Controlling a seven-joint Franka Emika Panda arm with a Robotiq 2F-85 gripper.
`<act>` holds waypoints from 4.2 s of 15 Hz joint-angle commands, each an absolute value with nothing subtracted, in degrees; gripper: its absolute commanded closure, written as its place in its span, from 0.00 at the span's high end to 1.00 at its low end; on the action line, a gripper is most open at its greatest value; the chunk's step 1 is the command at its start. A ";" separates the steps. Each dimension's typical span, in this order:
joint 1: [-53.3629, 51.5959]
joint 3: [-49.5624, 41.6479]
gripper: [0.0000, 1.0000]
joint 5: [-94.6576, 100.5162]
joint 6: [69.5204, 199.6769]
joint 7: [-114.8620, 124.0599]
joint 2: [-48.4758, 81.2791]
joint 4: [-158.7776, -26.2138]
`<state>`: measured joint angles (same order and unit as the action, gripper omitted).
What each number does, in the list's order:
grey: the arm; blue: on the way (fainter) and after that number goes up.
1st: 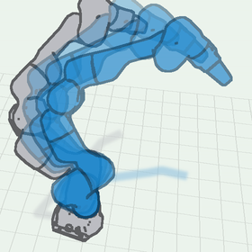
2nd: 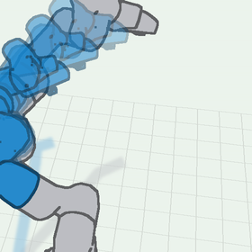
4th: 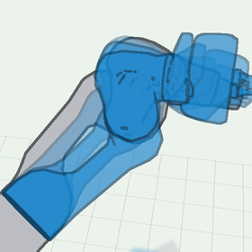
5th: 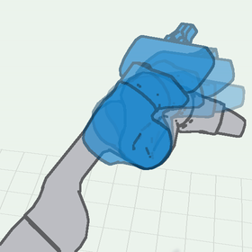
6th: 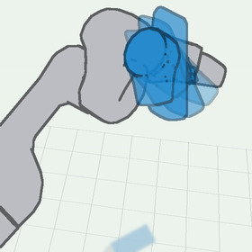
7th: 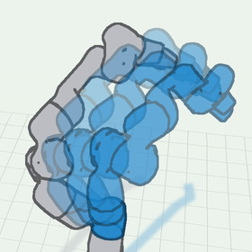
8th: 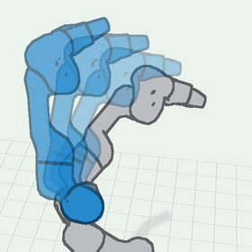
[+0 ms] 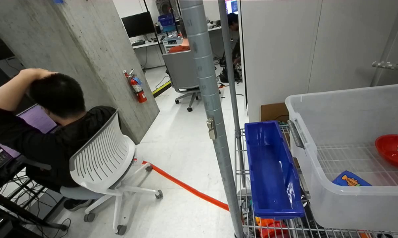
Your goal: Put the plush toy in the red bowl
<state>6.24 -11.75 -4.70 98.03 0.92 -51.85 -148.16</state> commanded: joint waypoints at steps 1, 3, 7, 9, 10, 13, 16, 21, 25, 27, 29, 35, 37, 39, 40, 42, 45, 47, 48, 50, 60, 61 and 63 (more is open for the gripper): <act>7.21 -10.63 1.00 -5.62 98.68 0.54 -50.31 -147.37; 6.49 -10.25 1.00 -6.87 102.21 1.07 -47.52 -145.94; 5.39 -8.77 1.00 -10.30 114.08 3.06 -37.97 -140.39; 4.86 -8.41 1.00 -12.61 120.62 4.45 -31.85 -136.32; 4.97 -8.16 1.00 -13.24 123.93 5.23 -28.56 -134.08; 5.57 -7.21 1.00 -13.24 131.97 8.44 -19.14 -127.38; 5.90 -6.06 1.00 -11.03 139.32 11.94 -8.74 -120.51; 5.28 -5.86 1.00 -10.24 137.03 16.13 6.63 -110.58; 4.72 -5.95 1.00 -9.68 131.92 18.23 17.53 -101.89; 4.71 -6.67 1.00 -8.12 125.60 20.41 23.14 -94.54; 4.86 -7.13 1.00 -7.55 121.19 22.47 28.91 -88.71; 6.02 -7.54 1.00 -8.76 119.06 25.11 42.16 -79.88; 6.55 -7.47 1.00 -9.42 121.09 25.03 44.37 -80.27; 7.27 -6.83 1.00 -10.65 122.84 24.34 46.62 -80.08; 7.29 -6.97 1.00 -11.11 123.20 25.11 47.72 -79.83; 6.88 -6.95 1.00 -11.35 127.12 24.57 48.93 -80.63; 6.10 -7.01 1.00 -11.03 131.13 24.81 51.14 -80.69; 6.15 -6.35 1.00 -12.14 131.87 25.45 52.60 -80.15; 5.88 -6.32 1.00 -12.10 132.26 25.72 53.43 -79.77; 5.28 -6.13 1.00 -12.06 133.44 26.12 54.48 -79.59; 3.54 -6.73 0.51 -10.74 138.45 25.73 58.78 -76.13; 3.48 -6.82 0.42 -10.69 137.54 25.86 58.55 -76.41; 3.56 -6.56 0.29 -10.91 135.28 25.69 56.98 -78.05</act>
